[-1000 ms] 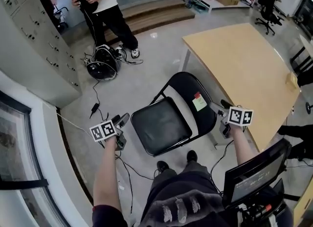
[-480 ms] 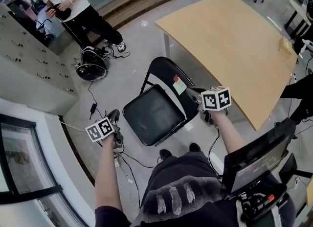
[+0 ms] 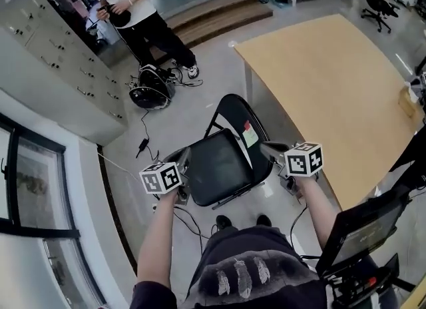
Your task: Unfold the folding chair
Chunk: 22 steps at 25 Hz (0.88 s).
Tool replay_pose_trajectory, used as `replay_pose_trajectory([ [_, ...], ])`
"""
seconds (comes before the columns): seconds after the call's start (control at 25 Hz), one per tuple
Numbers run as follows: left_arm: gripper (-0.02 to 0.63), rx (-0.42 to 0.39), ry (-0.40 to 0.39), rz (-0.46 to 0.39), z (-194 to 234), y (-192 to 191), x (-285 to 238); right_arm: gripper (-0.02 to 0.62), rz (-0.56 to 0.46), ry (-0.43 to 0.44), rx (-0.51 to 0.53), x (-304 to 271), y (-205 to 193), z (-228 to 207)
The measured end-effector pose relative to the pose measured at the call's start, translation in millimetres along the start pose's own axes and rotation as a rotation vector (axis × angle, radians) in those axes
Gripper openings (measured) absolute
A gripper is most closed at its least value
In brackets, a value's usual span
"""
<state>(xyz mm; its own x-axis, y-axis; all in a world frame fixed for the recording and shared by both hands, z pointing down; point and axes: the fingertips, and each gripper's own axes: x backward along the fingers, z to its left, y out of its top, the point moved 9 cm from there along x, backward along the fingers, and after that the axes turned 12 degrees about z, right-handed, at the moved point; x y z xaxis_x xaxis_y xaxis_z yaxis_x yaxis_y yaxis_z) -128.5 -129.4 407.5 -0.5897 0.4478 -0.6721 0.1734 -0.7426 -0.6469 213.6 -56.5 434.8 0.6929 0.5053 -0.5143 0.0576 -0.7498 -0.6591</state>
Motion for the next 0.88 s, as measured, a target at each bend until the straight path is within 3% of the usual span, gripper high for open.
replay_pose_trajectory([
  [0.32, 0.000, -0.123, 0.042, -0.072, -68, -4, 22, 0.002, -0.013, 0.187, 0.084, -4, 7, 1],
  [0.64, 0.000, -0.278, 0.128, -0.061, -116, -18, 41, 0.002, 0.017, 0.313, 0.126, -15, 9, 15],
  [0.88, 0.000, -0.284, 0.146, -0.092, -123, -26, 55, 0.002, 0.043, 0.354, 0.167, -19, 7, 35],
])
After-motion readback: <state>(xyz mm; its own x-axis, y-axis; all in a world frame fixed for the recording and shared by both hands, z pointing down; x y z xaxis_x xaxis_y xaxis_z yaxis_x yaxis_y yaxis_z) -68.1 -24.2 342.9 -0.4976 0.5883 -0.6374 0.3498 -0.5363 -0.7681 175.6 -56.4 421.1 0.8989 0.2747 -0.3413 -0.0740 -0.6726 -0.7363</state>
